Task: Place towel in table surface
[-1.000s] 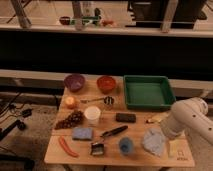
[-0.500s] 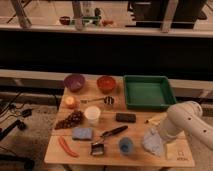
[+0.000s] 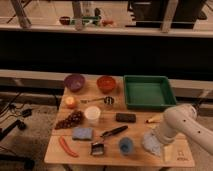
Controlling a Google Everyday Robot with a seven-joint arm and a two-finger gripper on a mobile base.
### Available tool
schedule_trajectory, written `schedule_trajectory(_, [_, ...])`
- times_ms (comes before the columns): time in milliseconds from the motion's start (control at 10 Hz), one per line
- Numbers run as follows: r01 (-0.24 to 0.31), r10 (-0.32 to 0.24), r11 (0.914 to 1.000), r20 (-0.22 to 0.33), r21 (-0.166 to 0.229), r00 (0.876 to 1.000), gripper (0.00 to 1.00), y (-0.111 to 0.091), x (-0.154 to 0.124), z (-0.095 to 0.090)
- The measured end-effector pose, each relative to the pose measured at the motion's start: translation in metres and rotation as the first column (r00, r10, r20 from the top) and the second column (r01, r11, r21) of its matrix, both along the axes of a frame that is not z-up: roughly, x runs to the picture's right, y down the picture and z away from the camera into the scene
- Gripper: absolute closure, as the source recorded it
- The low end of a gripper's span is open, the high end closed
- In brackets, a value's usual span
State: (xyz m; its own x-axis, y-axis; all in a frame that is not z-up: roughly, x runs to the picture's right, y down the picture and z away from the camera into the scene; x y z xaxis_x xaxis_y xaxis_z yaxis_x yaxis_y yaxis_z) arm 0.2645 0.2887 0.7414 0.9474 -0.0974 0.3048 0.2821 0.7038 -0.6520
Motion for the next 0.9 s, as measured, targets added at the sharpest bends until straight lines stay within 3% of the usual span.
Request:
schedule_trajectory(600, [0.000,0.002,0.9994,0.053,-0.035,0.999,0.00,0.022,-0.018,0.024])
schedule_trajectory(900, [-0.022,0.024,0.9986,0.053,-0.048,0.998,0.00,0.026,-0.010,0.035])
